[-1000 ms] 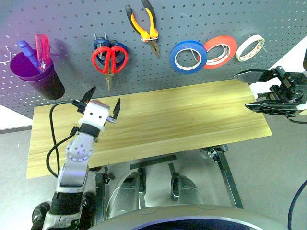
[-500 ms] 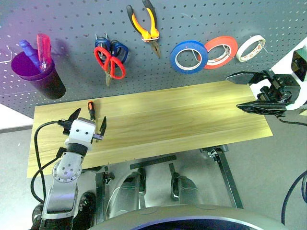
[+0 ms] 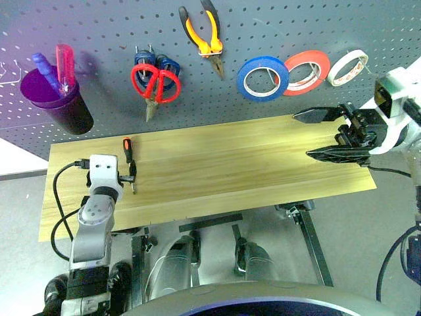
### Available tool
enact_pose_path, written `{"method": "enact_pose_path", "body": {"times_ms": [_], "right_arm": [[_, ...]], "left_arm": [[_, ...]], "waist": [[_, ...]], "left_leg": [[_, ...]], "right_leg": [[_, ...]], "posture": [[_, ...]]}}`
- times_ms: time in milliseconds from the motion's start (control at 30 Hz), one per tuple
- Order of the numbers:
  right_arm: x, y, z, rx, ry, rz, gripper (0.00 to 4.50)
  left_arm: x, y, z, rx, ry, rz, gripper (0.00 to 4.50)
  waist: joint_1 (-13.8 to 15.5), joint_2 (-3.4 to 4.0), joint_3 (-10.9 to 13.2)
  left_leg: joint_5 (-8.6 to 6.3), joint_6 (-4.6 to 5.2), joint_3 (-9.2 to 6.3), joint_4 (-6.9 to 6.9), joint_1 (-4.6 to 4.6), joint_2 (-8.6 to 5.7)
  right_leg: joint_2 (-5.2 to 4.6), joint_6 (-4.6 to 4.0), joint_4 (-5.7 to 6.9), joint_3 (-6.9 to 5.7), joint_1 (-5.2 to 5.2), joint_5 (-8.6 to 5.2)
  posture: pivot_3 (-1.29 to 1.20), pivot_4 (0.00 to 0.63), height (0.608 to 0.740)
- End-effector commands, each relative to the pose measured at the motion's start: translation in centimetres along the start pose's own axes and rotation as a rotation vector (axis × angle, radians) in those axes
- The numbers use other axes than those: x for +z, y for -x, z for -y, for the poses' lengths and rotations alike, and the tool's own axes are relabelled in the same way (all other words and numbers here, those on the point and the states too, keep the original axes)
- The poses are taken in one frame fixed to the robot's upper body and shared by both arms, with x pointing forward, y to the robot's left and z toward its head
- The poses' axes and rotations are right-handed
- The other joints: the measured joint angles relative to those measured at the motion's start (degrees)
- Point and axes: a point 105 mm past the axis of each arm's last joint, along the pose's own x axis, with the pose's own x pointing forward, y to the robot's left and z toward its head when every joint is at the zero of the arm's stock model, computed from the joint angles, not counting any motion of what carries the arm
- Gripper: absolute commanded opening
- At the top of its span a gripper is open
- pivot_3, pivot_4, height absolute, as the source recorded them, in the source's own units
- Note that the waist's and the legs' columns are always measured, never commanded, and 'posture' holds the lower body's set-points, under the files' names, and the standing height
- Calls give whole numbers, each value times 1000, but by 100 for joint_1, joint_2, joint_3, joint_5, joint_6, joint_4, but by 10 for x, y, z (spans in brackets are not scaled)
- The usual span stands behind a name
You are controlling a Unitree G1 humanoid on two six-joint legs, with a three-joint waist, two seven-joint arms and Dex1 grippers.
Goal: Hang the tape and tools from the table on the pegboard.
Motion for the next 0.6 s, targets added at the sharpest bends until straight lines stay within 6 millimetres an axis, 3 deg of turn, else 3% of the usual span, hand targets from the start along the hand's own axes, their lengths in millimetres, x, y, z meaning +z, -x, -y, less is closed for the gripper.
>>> {"method": "enact_pose_path", "body": {"times_ms": [33, 200, 600], "right_arm": [[-7, -5, -1, -13, 15, -27, 4500], [-23, -7, 0, -55, 9, -79, 4500], [-21, 1, -4, -72, 8, -108, 4500]], "left_arm": [[4, -11, -5, 19, -14, 7, 4451], [-1, -25, 2, 18, -12, -18, 4451], [0, -61, 14, 46, 17, -47, 4451]], "waist": [[14, 0, 0], [12, 0, 0], [-19, -3, 3]], "left_leg": [[3, 4, 1, -1, 0, 0], [3, 8, 6, 1, 0, -2], [-3, 1, 6, 1, 1, -1]], "right_leg": [[0, 0, 0, -1, -1, 0], [-4, 3, -1, -1, 1, 2], [-6, 5, -2, -1, 0, 3]], "posture": [[-77, 368, 740], [-93, 376, 740], [-134, 397, 740]]}}
